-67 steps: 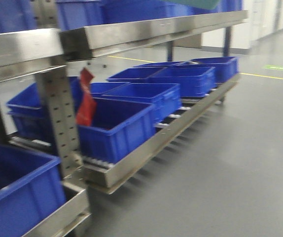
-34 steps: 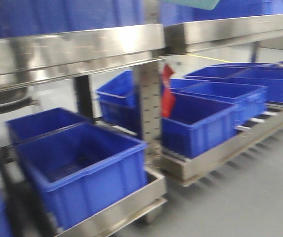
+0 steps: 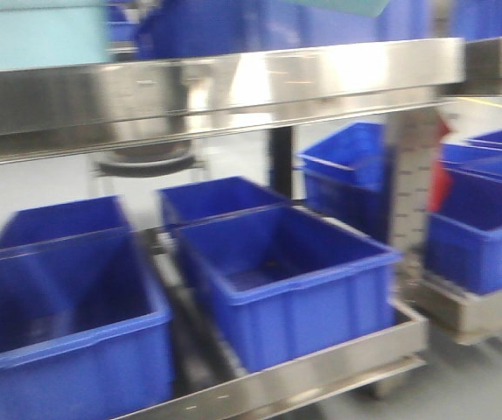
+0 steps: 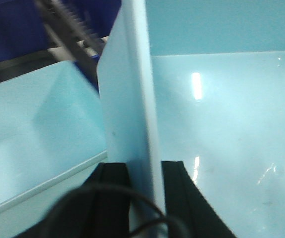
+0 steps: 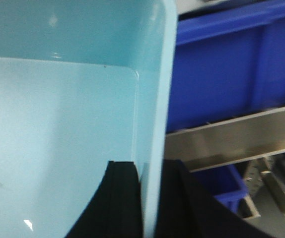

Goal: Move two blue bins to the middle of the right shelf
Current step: 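Turn the base toward the shelf of blue bins, holding the bin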

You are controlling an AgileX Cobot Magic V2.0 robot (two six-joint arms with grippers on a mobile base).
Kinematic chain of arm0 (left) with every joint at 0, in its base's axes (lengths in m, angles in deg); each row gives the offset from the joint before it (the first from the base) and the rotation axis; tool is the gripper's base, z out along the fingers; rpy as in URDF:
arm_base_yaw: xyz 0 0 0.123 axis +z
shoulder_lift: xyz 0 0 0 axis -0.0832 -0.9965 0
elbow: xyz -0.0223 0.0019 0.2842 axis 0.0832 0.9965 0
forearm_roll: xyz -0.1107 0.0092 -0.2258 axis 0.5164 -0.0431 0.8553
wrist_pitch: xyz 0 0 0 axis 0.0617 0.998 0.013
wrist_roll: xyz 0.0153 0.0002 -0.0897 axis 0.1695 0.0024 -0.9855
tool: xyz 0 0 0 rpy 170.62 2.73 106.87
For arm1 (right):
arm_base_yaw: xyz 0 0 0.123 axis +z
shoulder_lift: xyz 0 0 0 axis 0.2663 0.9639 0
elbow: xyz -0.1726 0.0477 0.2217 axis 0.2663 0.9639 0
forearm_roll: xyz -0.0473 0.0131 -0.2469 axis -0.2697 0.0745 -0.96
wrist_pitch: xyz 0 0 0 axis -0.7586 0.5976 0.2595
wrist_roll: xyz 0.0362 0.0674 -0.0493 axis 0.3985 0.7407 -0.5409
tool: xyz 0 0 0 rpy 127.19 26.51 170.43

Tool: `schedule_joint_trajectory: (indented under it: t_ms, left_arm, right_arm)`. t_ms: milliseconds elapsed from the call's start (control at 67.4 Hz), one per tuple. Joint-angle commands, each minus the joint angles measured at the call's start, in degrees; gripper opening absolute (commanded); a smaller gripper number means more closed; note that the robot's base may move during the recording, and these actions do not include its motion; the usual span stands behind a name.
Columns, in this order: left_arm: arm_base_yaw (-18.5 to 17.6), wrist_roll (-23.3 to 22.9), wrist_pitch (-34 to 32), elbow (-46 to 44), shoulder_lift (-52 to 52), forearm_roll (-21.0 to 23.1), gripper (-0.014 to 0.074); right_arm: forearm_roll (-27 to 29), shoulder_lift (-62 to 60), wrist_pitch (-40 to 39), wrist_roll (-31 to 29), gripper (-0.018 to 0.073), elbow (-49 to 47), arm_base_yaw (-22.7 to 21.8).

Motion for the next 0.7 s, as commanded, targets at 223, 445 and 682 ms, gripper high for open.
schedule_joint_trajectory:
  t_ms: [223,445,682]
  left_arm:
    - [-1.04,0.49,-4.09,-0.73,1.01,5.88,-0.0111]
    - [-1.04,0.49,-4.09,-0.73,1.01,5.88,-0.0111]
    - [-1.04,0.49,-4.09,-0.73,1.01,5.88,-0.0111]
  right_arm:
    - [0.45,0.26,-3.33,-0.61,-0.0153,-0.43,0.45]
    - [0.45,0.26,-3.33,-0.61,-0.0153,-0.43,0.45]
    - [0.45,0.26,-3.33,-0.61,-0.0153,-0.43,0.45]
